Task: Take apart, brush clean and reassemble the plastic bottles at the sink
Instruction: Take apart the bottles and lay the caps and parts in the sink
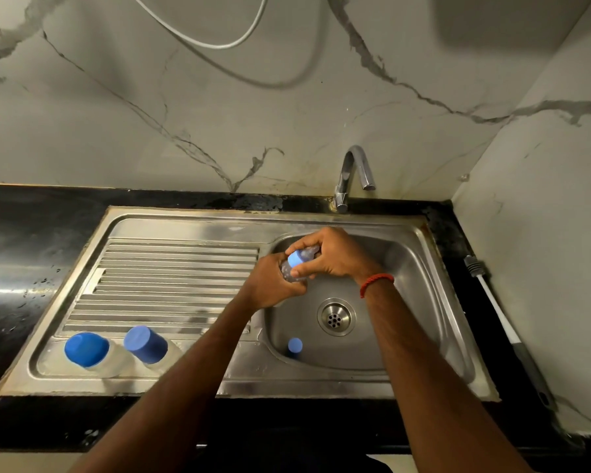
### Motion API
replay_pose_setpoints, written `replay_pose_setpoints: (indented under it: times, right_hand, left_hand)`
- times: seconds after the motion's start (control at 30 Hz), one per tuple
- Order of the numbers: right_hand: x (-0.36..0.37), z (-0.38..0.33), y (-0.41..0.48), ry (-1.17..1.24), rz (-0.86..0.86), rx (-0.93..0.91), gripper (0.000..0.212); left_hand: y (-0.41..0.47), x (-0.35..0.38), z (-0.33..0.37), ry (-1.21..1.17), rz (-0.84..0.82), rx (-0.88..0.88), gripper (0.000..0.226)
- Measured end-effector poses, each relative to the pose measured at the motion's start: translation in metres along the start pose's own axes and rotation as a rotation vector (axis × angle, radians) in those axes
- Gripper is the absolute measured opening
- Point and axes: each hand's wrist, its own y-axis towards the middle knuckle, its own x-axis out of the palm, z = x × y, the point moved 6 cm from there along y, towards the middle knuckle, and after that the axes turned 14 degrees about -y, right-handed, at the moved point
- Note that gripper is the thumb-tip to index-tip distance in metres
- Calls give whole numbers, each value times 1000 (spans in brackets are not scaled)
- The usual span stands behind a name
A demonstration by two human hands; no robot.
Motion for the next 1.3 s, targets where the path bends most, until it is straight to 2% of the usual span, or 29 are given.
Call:
replay_pose_setpoints:
  times: [0.13, 0.23, 0.33, 0.4, 0.5, 0.6, 0.77, 0.97, 1.17, 1.27, 1.3]
  right_hand:
    - [1, 0, -2, 40, -66, -95, 51]
    - [5, 6, -1, 18, -112, -65, 70]
    - [8, 16, -1, 23, -117, 137, 51]
    - [12, 17, -3, 54, -110, 204, 43]
    - [7, 16, -4, 33, -35, 104, 31]
    - [-1, 14, -7, 8, -25, -21, 40]
    - [-18, 17, -11, 33, 86, -31, 42]
    - [-36, 30, -13, 113, 216, 82, 49]
    - [-31, 30, -16, 121, 246, 86, 38]
    - [-33, 25, -19, 156, 249, 80, 33]
    - [-34, 24, -20, 164, 261, 78, 32]
  left_hand:
    - [1, -1, 5, 6, -32, 14, 35]
    - [1, 2, 8, 18, -20, 45, 38]
    - [1, 4, 5, 14, -34, 14, 33]
    - [1, 4, 4, 25, -28, 8, 32]
    - [2, 6, 4, 38, -47, 16, 32]
    - [3, 5, -1, 16, -28, -16, 36]
    - [2, 1, -6, -24, 0, -74, 31]
    - [0, -6, -6, -233, 103, -98, 39]
    - [4, -1, 7, -516, 140, -121, 20]
    - [2, 4, 13, -709, 171, -137, 15]
    - [2, 6, 16, -777, 171, -137, 20]
